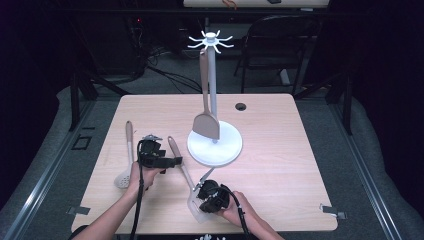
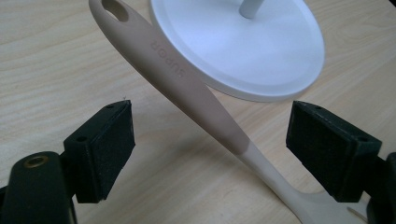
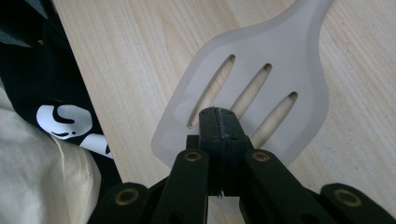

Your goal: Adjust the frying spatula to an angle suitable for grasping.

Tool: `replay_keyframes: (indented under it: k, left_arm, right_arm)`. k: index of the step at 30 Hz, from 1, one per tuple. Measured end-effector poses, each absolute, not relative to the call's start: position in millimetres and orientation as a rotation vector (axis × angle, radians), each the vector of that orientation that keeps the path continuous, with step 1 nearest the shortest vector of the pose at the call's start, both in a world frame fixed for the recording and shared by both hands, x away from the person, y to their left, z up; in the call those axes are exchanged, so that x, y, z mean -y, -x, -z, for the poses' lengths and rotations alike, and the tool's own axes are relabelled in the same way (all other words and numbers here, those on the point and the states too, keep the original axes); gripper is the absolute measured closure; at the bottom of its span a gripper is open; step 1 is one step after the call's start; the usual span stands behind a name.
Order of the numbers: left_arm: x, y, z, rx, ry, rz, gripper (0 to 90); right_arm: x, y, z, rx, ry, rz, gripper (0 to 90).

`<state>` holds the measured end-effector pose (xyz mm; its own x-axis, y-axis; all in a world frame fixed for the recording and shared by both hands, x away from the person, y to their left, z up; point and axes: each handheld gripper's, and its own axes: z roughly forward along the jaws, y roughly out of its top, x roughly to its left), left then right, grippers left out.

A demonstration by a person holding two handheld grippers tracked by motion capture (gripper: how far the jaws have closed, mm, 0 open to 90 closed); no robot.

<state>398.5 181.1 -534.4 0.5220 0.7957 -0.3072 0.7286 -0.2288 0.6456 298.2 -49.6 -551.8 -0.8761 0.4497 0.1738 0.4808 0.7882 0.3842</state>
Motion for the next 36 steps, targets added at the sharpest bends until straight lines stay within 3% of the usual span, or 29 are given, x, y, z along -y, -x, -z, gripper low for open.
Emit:
replay_keyframes:
  k: [6, 15, 22, 31, 32, 33, 36]
  left_arm:
    - [-181.1, -408.7, 539.6, -1.242, -2.012, -0.120, 27.8]
    - [-171.2, -416.8, 546.7, -1.243, -2.019, -0.106, 31.5]
    - [-165.8, -422.1, 553.7, -1.259, -2.016, -0.115, 44.1]
    - [-169.9, -419.9, 556.3, -1.266, -1.961, -0.081, 48.8]
    - [-170.7, -419.2, 556.3, -1.274, -1.948, -0.071, 49.5]
    - [-172.3, -416.7, 555.7, -1.287, -1.917, -0.068, 51.2]
    - [-173.2, -413.8, 553.0, -1.288, -1.898, -0.074, 52.9]
  right_arm:
    - [49.0, -299.1, 552.8, 2.881, 0.762, 0.665, 90.0]
    - [48.6, -299.8, 552.7, 2.893, 0.746, 0.657, 90.0]
    - [47.5, -299.6, 552.6, 2.888, 0.752, 0.655, 90.0]
    - [50.2, -302.3, 552.8, 2.870, 0.745, 0.656, 90.0]
    - [50.8, -302.8, 553.8, 2.845, 0.753, 0.677, 89.3]
    - [52.1, -304.8, 553.7, 2.792, 0.760, 0.692, 80.4]
    - [51.9, -305.4, 551.6, 2.825, 0.718, 0.657, 79.2]
